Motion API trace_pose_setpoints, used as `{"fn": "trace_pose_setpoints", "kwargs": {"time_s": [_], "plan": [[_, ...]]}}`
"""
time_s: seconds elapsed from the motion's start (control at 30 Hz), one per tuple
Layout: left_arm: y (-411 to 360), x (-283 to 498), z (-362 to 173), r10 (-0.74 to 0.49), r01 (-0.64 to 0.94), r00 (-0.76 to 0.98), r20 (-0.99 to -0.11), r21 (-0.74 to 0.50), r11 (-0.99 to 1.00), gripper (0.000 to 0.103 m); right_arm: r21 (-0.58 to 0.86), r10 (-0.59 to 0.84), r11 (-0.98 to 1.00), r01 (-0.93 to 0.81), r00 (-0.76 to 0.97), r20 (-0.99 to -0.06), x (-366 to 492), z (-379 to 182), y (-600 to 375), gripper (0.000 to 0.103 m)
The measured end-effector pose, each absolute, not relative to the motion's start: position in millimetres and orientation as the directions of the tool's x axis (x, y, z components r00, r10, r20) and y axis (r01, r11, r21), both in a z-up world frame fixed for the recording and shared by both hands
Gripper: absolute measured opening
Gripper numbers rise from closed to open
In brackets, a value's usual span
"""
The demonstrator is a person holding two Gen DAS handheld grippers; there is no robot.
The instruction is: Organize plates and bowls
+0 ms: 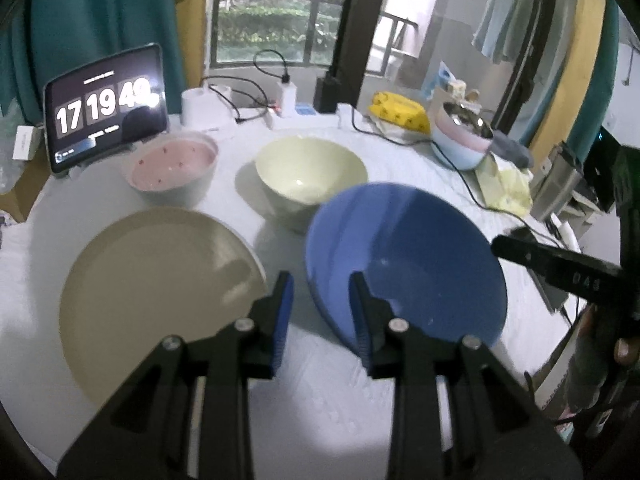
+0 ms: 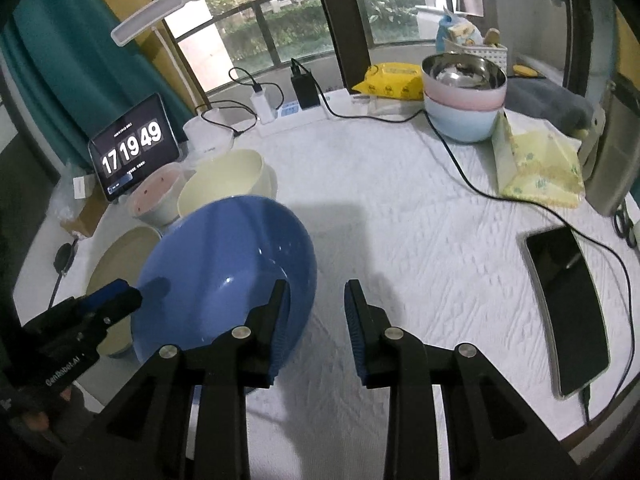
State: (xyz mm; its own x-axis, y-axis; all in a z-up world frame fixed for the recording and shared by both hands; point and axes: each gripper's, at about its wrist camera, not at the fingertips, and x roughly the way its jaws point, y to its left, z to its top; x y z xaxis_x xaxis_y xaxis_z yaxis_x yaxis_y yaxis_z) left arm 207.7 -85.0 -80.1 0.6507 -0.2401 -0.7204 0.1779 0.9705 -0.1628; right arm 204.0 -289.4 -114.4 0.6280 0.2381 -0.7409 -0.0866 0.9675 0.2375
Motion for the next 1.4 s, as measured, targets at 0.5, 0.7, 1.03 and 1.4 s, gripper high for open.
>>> {"fn": "trace_pose_setpoints", "kwargs": {"time_s": [0.5, 0.7, 1.03, 1.4], "plan": [[-78, 239, -67, -0.220, 0.141, 0.676, -0.703, -0.170, 0.975, 0.034, 0.206, 0.251, 0.968, -0.146, 0.631, -0.734, 238, -97, -273, 0.030], [-75, 254, -62, -0.225, 0.133, 0.687, -0.691, -0.185, 0.974, 0.047, 0.193, 0.256, 0.967, -0.169, 0.628, -0.735, 254, -93, -265, 0.030], [-70, 281, -62, -0.212, 0.113, 0.685, -0.697, -0.185, 0.976, 0.047, 0.185, 0.272, 0.962, -0.202, 0.606, -0.748, 283, -93, -252, 0.030], [-66, 313, -74, -0.201, 0.095, 0.664, -0.721, -0.186, 0.978, 0.047, 0.174, 0.273, 0.959, -0.223, 0.568, -0.776, 321, -102, -238, 0.030]]}}
